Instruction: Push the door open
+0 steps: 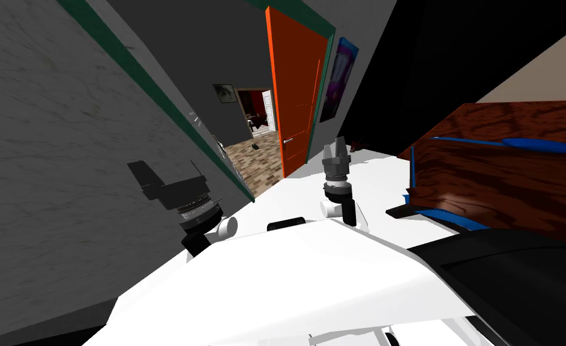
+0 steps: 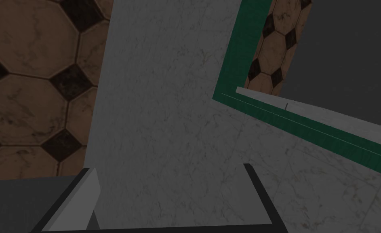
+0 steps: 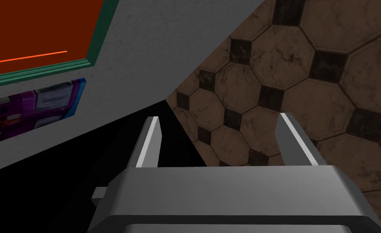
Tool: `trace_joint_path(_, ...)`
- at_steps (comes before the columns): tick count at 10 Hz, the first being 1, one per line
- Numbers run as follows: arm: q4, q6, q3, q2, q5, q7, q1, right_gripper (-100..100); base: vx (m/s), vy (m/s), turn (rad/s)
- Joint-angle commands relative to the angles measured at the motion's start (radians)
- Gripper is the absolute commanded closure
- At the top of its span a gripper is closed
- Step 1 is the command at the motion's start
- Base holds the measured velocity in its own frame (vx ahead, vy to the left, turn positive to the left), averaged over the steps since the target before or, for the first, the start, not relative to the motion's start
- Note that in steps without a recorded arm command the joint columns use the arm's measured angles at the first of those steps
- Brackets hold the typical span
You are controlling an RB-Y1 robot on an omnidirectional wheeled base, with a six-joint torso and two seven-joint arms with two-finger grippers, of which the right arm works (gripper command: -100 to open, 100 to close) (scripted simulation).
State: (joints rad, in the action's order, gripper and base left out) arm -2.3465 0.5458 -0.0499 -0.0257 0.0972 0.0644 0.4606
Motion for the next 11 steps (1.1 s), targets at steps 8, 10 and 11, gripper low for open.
trace_joint_path(8,0.077,-0.01,-0.058,-0.037,-0.015,0.006,0.037,-100,0.207,-0.062,0.055)
trace_joint_path(10,0.106,-0.014,-0.081,-0.048,-0.021,0.008,0.052,-100,0.268,-0.109,0.105)
trace_joint_path(11,0.125,-0.016,-0.095,-0.054,-0.024,0.01,0.061,-100,0.218,-0.115,0.103)
